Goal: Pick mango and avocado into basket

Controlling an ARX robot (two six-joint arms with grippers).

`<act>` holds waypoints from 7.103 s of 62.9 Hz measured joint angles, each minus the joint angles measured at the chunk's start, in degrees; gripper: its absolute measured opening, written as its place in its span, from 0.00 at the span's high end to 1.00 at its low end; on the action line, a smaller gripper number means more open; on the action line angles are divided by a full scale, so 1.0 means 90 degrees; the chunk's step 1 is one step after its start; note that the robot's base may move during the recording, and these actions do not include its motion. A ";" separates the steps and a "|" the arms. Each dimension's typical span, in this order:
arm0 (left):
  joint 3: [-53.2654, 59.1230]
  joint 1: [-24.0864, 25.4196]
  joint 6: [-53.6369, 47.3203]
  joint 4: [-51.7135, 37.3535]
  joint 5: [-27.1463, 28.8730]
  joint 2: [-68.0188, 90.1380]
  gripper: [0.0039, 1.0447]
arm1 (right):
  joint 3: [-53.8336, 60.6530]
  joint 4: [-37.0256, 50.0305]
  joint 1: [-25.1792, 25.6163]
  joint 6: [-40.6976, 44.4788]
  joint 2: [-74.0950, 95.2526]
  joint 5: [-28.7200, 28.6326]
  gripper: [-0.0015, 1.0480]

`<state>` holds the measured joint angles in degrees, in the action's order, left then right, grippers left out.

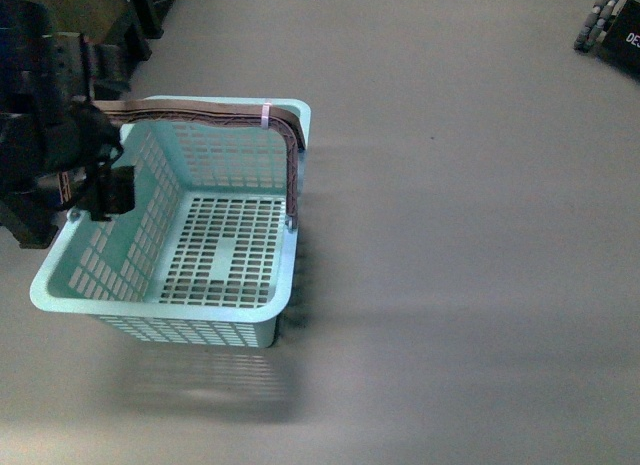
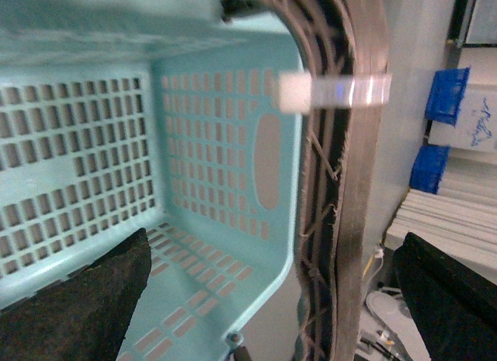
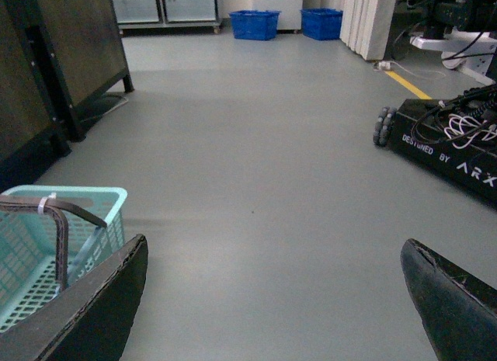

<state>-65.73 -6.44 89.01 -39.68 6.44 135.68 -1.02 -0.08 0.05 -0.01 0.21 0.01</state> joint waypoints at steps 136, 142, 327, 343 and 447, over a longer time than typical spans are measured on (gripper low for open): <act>0.3065 -0.0612 -0.2152 0.1367 0.1387 -0.6462 0.88 | 0.0000 0.0000 0.0000 0.0000 0.0000 0.0002 0.08; 0.3065 -0.0612 -0.2157 0.1367 0.1421 -0.6462 0.88 | 0.0000 0.0000 0.0000 0.0000 0.0000 0.0002 0.08; 0.3062 -0.0634 -0.2123 0.1365 0.1343 -0.6462 0.88 | 0.0000 0.0000 -0.0005 0.0000 -0.0005 -0.0005 0.08; 0.3062 -0.0627 -0.2125 0.1365 0.1350 -0.6462 0.88 | 0.0000 0.0000 -0.0005 0.0000 -0.0005 -0.0005 0.08; 0.3062 -0.0619 -0.2147 0.1365 0.1353 -0.6462 0.88 | 0.0000 -0.0005 -0.0005 -0.0002 -0.0005 -0.0002 0.08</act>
<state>-38.17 -12.01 69.69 -27.40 18.61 77.52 -1.02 -0.12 0.01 -0.03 0.16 -0.01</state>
